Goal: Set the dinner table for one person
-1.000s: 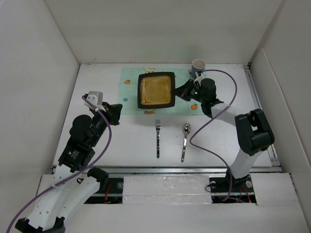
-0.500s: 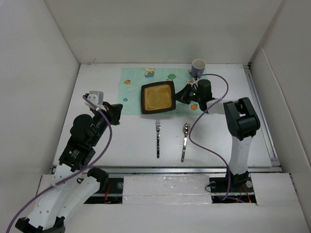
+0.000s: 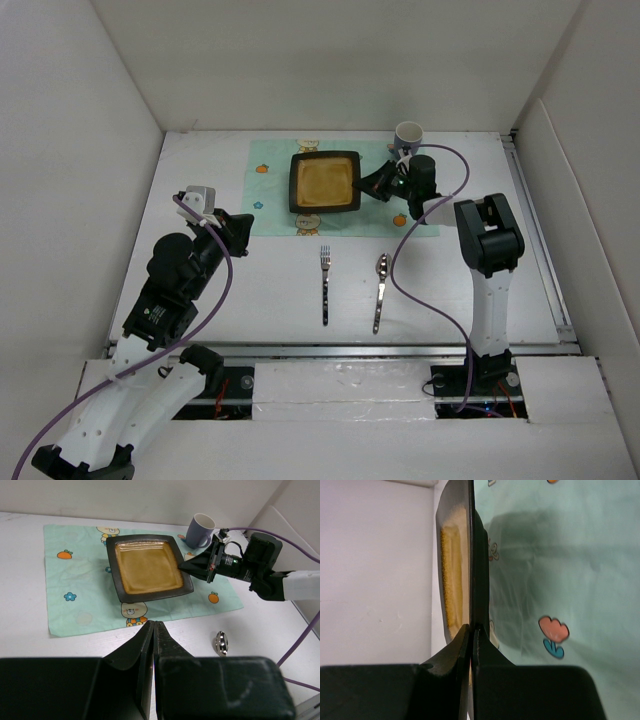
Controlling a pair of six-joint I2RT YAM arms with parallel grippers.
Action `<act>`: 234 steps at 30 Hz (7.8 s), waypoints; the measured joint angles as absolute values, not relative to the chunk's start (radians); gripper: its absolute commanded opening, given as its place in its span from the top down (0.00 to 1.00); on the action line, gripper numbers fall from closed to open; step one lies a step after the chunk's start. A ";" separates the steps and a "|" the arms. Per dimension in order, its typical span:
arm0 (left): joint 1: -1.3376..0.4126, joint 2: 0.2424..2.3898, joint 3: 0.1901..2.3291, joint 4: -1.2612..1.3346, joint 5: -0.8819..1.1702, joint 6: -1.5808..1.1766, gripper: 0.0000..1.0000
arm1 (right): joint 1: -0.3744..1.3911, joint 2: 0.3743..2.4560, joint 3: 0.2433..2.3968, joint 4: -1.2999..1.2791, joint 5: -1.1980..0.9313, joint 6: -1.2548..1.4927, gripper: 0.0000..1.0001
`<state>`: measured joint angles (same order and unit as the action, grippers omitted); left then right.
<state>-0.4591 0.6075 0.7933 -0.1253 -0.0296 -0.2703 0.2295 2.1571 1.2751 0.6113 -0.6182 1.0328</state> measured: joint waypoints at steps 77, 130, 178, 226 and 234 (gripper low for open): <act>-1.007 1.569 0.923 -0.292 -0.294 -0.595 0.54 | 0.203 0.929 0.665 0.208 -0.090 0.507 0.62; -0.325 2.042 1.556 -0.236 -0.260 -0.133 1.00 | 0.138 1.025 0.638 0.256 -0.263 0.513 0.63; -0.325 1.882 1.586 -0.211 -0.149 -0.229 1.00 | 0.271 1.081 0.648 0.245 -0.181 0.466 1.00; -0.647 0.585 0.750 -0.255 0.085 -0.311 0.62 | 1.132 1.339 0.780 -0.569 0.570 1.030 0.48; -0.647 0.608 0.750 -0.255 0.089 -0.308 0.63 | 1.073 1.312 0.665 -0.572 0.570 1.064 0.42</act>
<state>-0.6468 0.6079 0.7502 -0.2546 0.0887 -0.3077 1.0729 1.3117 0.6647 -0.5716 0.5705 1.0637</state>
